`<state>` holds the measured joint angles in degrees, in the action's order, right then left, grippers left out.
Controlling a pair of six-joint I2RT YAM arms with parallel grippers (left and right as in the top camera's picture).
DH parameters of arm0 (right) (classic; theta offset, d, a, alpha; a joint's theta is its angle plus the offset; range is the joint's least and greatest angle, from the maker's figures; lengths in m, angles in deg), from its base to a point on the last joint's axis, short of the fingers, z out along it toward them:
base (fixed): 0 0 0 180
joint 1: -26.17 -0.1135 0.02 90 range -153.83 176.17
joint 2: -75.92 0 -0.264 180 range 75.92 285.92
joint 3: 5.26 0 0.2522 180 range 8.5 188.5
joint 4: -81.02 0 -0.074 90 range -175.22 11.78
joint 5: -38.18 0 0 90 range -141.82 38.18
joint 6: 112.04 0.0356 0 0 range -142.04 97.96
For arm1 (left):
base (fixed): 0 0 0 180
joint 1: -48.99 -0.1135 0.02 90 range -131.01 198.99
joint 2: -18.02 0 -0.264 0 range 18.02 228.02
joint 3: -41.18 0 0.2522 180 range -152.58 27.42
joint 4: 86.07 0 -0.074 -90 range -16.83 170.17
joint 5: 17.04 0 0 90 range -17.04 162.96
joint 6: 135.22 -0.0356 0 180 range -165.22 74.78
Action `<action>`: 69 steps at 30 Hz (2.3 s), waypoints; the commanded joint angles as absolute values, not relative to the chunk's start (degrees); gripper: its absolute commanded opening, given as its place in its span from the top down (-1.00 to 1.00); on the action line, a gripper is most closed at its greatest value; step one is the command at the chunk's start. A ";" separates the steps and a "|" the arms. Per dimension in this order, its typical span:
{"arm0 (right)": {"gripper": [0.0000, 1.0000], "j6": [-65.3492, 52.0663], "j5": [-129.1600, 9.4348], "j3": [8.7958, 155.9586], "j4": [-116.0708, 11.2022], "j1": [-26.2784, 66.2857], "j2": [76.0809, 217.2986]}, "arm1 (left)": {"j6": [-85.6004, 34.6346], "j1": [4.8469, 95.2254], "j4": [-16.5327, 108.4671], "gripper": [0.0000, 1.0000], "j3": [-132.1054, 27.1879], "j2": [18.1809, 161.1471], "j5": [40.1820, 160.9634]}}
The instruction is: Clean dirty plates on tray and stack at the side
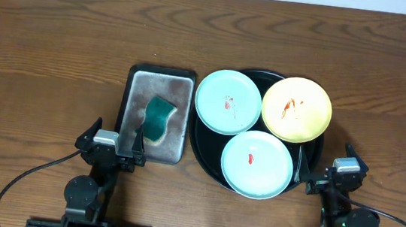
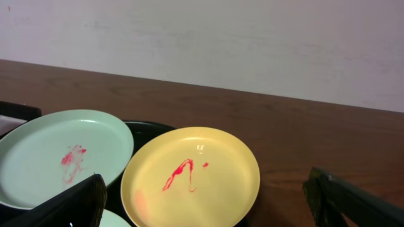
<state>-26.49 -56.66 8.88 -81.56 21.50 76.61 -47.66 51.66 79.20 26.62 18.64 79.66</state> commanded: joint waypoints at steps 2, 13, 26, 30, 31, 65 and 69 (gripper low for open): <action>-0.99 -27.01 -56.35 8.82 -81.30 22.00 76.37 | -48.40 51.40 76.75 -0.93 27.19 18.36 80.46; -0.98 -26.99 -56.35 8.82 -81.30 22.00 76.37 | -48.40 51.40 76.75 -0.93 27.19 18.36 80.46; -0.99 -26.99 -56.35 8.82 -81.30 22.00 76.37 | -48.40 51.40 76.75 -0.93 27.19 18.36 80.46; -0.99 -27.01 -56.35 8.82 -81.30 22.00 76.37 | -48.40 51.40 76.75 -0.93 27.19 18.36 80.46; -0.98 -26.99 -56.35 8.82 -81.30 22.00 76.37 | -48.40 51.40 76.75 -0.93 27.19 18.36 80.46; -0.98 -20.06 -59.83 9.78 -81.93 22.00 76.61 | -42.50 51.42 72.14 -0.93 21.37 20.65 79.59; -0.98 -18.66 -60.66 14.26 -78.15 22.00 79.16 | -42.24 51.42 65.56 -0.93 13.51 27.89 79.61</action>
<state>-21.39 -59.28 10.30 -79.53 21.50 77.52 -43.53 51.66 66.87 19.47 24.24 79.68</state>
